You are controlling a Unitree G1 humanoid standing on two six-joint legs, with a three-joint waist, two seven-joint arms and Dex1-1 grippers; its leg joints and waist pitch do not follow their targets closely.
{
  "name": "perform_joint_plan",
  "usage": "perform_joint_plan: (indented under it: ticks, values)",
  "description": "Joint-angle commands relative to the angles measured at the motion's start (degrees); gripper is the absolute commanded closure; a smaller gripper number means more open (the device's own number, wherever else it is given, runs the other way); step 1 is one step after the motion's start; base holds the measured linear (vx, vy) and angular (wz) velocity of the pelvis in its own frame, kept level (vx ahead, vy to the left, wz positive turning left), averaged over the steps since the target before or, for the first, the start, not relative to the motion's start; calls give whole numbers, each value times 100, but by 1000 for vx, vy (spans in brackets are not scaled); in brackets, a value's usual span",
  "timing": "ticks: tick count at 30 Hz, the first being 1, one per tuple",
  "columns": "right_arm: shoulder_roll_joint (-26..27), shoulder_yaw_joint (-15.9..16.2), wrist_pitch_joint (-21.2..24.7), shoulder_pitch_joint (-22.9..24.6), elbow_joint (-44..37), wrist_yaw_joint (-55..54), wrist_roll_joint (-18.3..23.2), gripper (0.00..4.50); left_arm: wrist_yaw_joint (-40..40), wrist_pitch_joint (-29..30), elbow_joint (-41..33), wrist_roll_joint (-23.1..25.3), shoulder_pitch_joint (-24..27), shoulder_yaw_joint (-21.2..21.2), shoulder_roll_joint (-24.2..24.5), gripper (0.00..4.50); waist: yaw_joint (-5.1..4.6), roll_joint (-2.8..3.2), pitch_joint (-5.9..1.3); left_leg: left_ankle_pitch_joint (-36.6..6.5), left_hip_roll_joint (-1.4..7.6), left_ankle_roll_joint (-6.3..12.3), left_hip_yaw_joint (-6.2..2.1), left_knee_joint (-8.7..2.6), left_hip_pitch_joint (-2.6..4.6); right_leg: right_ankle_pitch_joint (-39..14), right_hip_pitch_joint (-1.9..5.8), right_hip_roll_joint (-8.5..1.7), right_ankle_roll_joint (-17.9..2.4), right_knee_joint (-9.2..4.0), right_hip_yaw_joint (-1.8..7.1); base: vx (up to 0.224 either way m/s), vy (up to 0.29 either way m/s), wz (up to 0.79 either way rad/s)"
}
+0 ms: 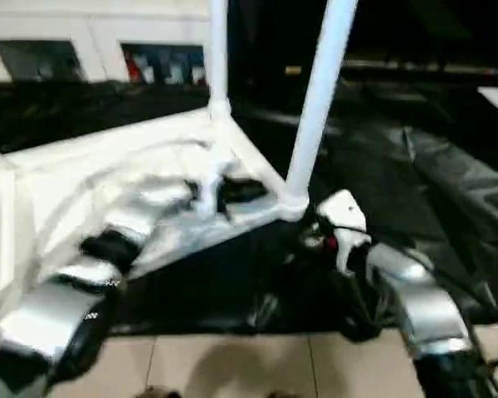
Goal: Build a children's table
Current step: Rotate leg to tighten, then rotate table base
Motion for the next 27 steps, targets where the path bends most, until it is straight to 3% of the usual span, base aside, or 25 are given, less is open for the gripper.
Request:
perform_joint_plan:
  ticks: [1, 2, 3, 4, 5, 6, 7, 9, 10, 11, 12, 14, 15, 16, 17, 18, 19, 20, 21, 24, 27]
  values:
    - [159, 144, 12, -200, 36, 161, 58, 69, -775, 1011, -932, -102, 419, -341, 354, 313, 41, -134, -382, -1152, 254, 564, -137, -383, 75, -1547, 285, -368, -1316, -344, 205, 0, 0, 0]
    - [159, 144, 12, -200, 36, 161, 58, 69, -775, 1011, -932, -102, 419, -341, 354, 313, 22, -118, -389, -1137, 250, 541, -135, -381, 78, -1558, 266, -357, -1331, -340, 211, 0, 0, 0]
    - [272, 205, 22, -333, 140, 126, 36, 69, -1073, 1473, -1488, -139, 658, -487, 618, 307, 14, -114, -392, -1180, 250, 471, -118, -371, 127, -1571, 229, -327, -1348, -356, 214, 0, 0, 0]
    - [344, 255, 3, -411, 216, 133, 21, 69, -1137, 1645, -1783, -182, 796, -531, 767, 291, -1, -94, -388, -1160, 250, 428, -116, -382, 116, -1530, 224, -314, -1376, -349, 223, 0, 0, 0]
    - [477, 358, -39, -559, 359, 149, -6, 69, -1241, 1962, -2346, -268, 1061, -608, 1054, 291, 14, -65, -404, -1184, 278, 358, -130, -383, 152, -1462, 224, -332, -1420, -313, 222, 0, 0, 0]
    - [477, 358, -39, -559, 359, 149, -6, 69, -1241, 1962, -2346, -268, 1061, -608, 1054, 280, -24, -55, -383, -1181, 269, 315, -132, -409, 112, -1410, 223, -305, -1421, -309, 224, 0, 0, 0]
    - [719, 474, -203, -872, 720, 117, -49, 69, -1335, 2349, -3108, -291, 1519, -687, 1523, 272, -9, -119, -397, -1225, 283, 238, -135, -407, 151, -1389, 212, -319, -1421, -276, 224, 0, 0, 0]
    - [782, 495, -225, -973, 828, 113, -30, 69, -1359, 2546, -3433, -296, 1691, -712, 1692, 259, -24, -48, -389, -1269, 283, 136, -133, -415, 173, -1397, 193, -305, -1395, -273, 232, 0, 0, 0]
    - [905, 505, -343, -1138, 1043, 67, -56, 69, -1342, 2731, -3752, -315, 1894, -697, 1837, 247, -20, -123, -385, -1263, 277, 103, -127, -410, 168, -1383, 198, -307, -1381, -248, 237, 0, 0, 0]
    - [1143, 484, -535, -1424, 1472, -71, -120, 69, -1292, 3066, -4267, -401, 2205, -626, 1975, 236, -23, -157, -370, -1267, 270, 115, -109, -423, 171, -1441, 185, -298, -1355, -280, 244, 0, 0, 0]
    - [1255, 465, -613, -1549, 1673, -149, -151, 69, -1271, 3213, -4485, -448, 2336, -588, 2013, 230, -25, -116, -355, -1278, 273, 38, -119, -438, 160, -1517, 174, -312, -1359, -268, 248, 0, 0, 0]
    - [1346, 464, -705, -1662, 1861, -211, -191, 69, -1246, 3325, -4648, -466, 2438, -571, 2035, 227, -5, -96, -355, -1432, 272, -79, -95, -424, 234, -1615, 120, -289, -1301, -294, 263, 0, 0, 0]
    - [1585, 398, -852, -1933, 2310, -407, -213, 69, -1182, 3572, -4967, -467, 2648, -556, 2073, 223, 7, -144, -362, -1446, 267, -121, -90, -430, 225, -1549, 135, -279, -1274, -284, 267, 0, 0, 0]
    - [1780, 283, -1021, -2155, 2700, -701, -230, 69, -1086, 3640, -5084, -403, 2797, -561, 2074, 195, 1, -153, -359, -1417, 265, -155, -119, -448, 183, -1564, 160, -309, -1281, -258, 264, 0, 0, 0]
    - [1899, 207, -1143, -2300, 2963, -899, -233, 69, -996, 3730, -5213, -387, 2905, -577, 2098, 188, -9, -154, -337, -1464, 256, -183, -114, -463, 177, -1667, 149, -297, -1239, -284, 270, 0, 0, 0]
    - [2030, 63, -1245, -2471, 3289, -1206, -207, 69, -841, 3796, -5313, -330, 3032, -583, 2108, 188, 3, -152, -342, -1592, 251, -257, -105, -454, 221, -1785, 124, -287, -1188, -298, 274, 0, 0, 0]
    - [2118, -51, -1313, -2607, 3551, -1466, -193, 69, -708, 3839, -5369, -267, 3126, -584, 2114, 182, -27, -163, -336, -1602, 245, -298, -113, -457, 198, -1743, 131, -284, -1170, -289, 286, 0, 0, 0]
    - [2118, -51, -1313, -2607, 3551, -1466, -193, 69, -708, 3839, -5369, -267, 3126, -584, 2114, 182, -17, -162, -343, -1613, 240, -317, -117, -455, 196, -1748, 140, -277, -1139, -279, 278, 0, 0, 0]
    - [2189, -168, -1399, -2724, 3790, -1689, -151, 69, -578, 3792, -5383, -171, 3217, -614, 2149, 152, 1, -181, -352, -1621, 239, -327, -97, -440, 233, -1676, 114, -262, -1084, -281, 283, 0, 0, 0]
    - [2333, -497, -1745, -3076, 4543, -2426, -101, 69, -112, 3665, -5444, 68, 3457, -615, 2197, 143, -13, -219, -360, -1578, 217, -325, -115, -437, 186, -1685, 147, -272, -1020, -250, 278, 0, 0, 0]
    - [2363, -824, -2171, -3372, 5265, -3017, -59, 69, 201, 3784, -5665, 102, 3569, -504, 2165, 102, -20, -216, -361, -1675, 215, -325, -110, -426, 197, -1739, 124, -258, -973, -260, 277, 0, 0, 0]
